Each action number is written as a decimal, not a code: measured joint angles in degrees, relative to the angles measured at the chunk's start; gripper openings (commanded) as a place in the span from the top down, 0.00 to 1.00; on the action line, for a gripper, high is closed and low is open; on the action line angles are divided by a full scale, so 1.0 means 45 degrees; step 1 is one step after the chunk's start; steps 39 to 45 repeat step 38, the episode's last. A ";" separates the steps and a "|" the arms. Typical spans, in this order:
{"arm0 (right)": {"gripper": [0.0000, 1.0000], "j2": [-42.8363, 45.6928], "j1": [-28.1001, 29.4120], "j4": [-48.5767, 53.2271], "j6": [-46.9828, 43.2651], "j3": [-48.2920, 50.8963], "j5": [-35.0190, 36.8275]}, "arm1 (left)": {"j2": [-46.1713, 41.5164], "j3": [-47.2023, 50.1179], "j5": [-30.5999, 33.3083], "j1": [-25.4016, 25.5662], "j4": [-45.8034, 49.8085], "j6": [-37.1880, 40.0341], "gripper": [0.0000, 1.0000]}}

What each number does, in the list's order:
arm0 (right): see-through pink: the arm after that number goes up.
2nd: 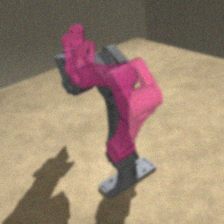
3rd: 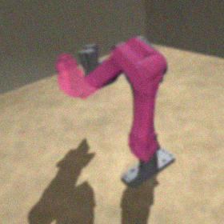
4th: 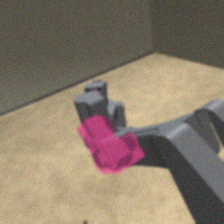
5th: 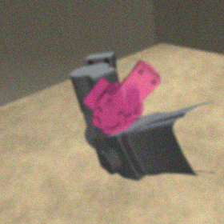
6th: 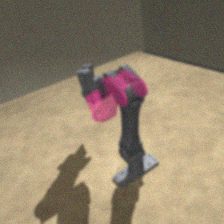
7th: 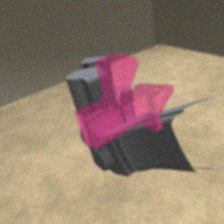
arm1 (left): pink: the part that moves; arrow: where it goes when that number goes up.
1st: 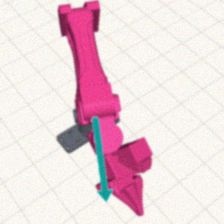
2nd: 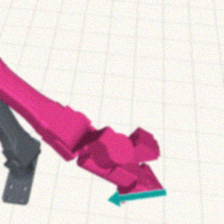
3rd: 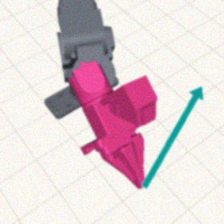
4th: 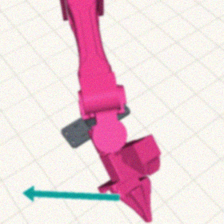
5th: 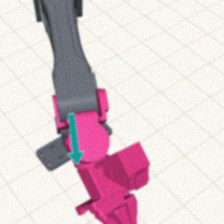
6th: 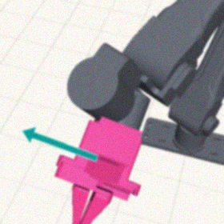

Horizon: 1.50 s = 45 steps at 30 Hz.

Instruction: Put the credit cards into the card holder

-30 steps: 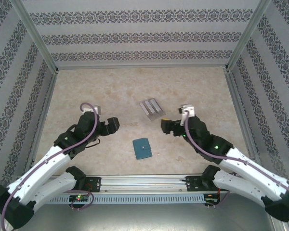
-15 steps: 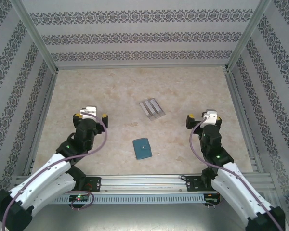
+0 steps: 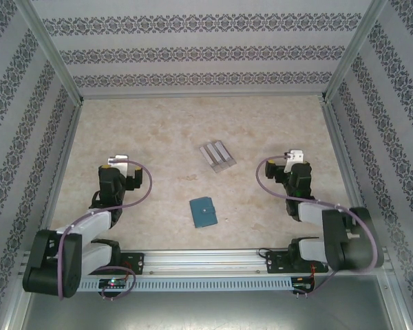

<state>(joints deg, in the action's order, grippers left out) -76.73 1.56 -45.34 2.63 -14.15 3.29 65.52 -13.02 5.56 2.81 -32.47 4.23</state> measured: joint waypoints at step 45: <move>0.02 -0.2225 0.0010 -0.0923 -0.0024 -0.1666 0.0000 | 0.5377 -0.2220 -0.2676 -0.0903 -0.3405 -0.0709 0.00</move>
